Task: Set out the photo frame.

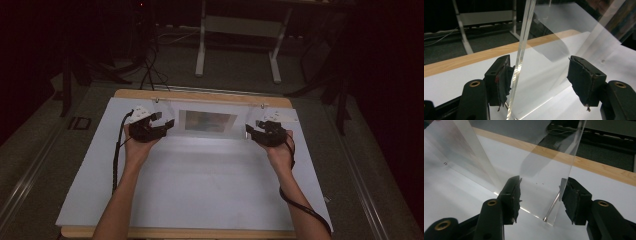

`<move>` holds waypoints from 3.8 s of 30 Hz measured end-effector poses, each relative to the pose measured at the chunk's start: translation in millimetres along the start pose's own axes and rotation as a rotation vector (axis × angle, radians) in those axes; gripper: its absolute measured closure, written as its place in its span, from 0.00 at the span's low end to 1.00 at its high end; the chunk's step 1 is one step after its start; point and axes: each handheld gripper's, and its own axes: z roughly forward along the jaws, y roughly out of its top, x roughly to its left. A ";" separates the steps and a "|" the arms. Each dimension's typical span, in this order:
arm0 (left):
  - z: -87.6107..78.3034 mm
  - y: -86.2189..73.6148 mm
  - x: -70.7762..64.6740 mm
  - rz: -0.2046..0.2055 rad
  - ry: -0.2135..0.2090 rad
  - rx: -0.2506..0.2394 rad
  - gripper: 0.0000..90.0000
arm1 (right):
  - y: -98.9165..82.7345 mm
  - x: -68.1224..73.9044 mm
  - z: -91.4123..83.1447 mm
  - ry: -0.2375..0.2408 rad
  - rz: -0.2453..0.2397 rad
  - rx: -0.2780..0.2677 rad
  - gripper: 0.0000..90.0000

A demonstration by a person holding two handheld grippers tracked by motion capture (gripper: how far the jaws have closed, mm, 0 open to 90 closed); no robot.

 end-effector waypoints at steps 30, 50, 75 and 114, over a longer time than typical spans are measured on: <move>22.8 -1.7 -1.7 0.023 0.103 0.085 0.42 | -6.8 1.3 26.0 -0.084 -0.087 0.015 0.54; 23.4 4.3 -11.6 0.051 0.163 0.143 0.40 | -4.3 7.7 22.8 -0.131 -0.097 0.014 0.56; 8.3 17.1 -26.2 0.028 0.151 0.225 0.40 | -1.5 9.9 0.4 -0.085 -0.053 0.056 0.57; -30.3 7.5 -54.6 -0.062 0.112 0.351 0.40 | -23.0 33.2 -41.2 -0.016 0.029 0.138 0.57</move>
